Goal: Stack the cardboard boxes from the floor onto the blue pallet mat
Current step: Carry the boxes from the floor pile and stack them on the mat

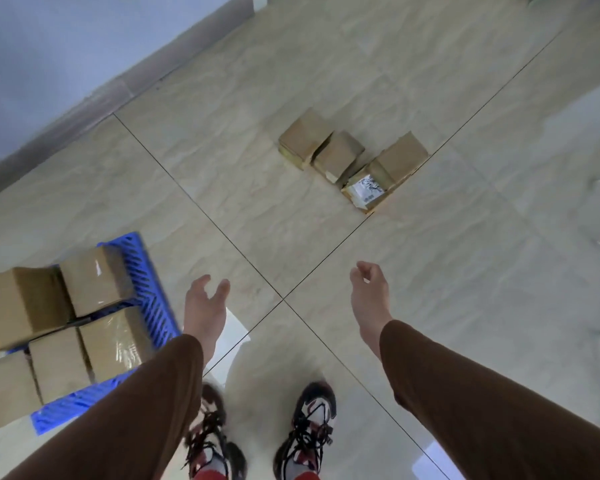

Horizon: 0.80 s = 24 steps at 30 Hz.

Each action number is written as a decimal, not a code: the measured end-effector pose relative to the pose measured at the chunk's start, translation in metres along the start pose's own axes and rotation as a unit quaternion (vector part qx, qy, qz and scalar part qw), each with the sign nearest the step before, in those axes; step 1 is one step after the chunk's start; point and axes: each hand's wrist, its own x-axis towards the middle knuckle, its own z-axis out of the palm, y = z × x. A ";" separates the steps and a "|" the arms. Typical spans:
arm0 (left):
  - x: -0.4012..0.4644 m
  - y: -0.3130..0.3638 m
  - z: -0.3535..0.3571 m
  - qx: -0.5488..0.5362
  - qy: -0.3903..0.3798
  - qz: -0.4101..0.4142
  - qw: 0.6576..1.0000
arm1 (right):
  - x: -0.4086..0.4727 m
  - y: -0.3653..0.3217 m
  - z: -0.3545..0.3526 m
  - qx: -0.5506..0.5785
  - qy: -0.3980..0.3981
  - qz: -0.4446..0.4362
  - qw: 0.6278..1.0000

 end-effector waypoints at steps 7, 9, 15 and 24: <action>0.017 0.039 0.056 0.029 -0.047 -0.010 0.998 | 0.073 -0.024 -0.058 0.028 0.047 0.048 0.997; 0.030 0.054 0.065 0.048 -0.046 -0.016 0.998 | 0.095 -0.033 -0.074 0.023 0.056 0.058 0.996; 0.070 0.113 0.114 0.100 -0.064 0.001 0.993 | 0.185 -0.073 -0.127 0.019 0.066 0.070 0.995; 0.116 0.185 0.279 0.081 -0.051 0.095 0.991 | 0.329 -0.114 -0.145 -0.162 0.043 -0.067 0.984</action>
